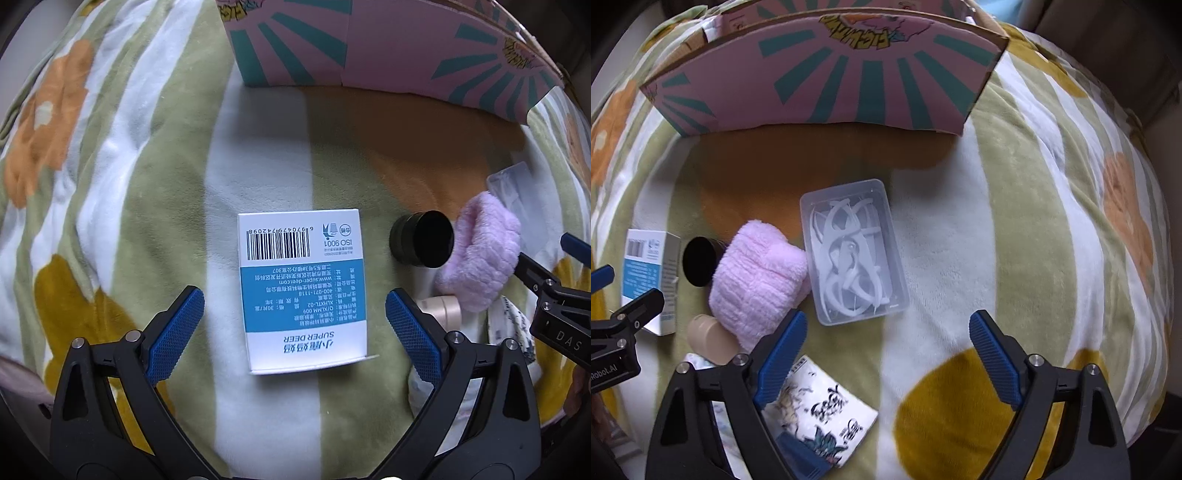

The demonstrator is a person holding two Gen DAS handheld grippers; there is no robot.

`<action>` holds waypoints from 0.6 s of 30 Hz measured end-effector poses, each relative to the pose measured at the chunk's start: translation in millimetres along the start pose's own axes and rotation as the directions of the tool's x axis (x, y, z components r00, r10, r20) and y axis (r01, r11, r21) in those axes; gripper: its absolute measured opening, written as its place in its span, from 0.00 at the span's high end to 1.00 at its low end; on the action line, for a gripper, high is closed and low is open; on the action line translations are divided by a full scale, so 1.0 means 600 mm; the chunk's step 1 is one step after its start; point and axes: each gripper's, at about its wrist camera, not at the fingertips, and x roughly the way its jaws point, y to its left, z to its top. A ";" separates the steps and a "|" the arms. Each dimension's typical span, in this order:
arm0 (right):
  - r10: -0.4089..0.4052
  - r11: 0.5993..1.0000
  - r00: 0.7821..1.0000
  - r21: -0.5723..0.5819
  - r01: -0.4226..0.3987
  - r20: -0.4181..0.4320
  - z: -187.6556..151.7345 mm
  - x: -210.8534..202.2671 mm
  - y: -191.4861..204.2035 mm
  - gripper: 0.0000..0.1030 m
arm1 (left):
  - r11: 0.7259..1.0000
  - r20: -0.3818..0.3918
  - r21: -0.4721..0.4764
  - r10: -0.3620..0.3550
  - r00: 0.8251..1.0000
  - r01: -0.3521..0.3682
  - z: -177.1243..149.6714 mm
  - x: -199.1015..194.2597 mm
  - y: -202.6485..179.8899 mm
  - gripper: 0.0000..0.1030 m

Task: Organize objects
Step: 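Grasp the white-blue box with the left tool while the right tool grasps the clear floss case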

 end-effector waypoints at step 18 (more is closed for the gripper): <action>-0.030 0.981 0.999 -0.193 0.037 0.039 -0.010 0.025 0.044 0.51 | 0.995 0.031 0.092 0.045 0.999 -0.048 0.000 0.035 -0.013 0.36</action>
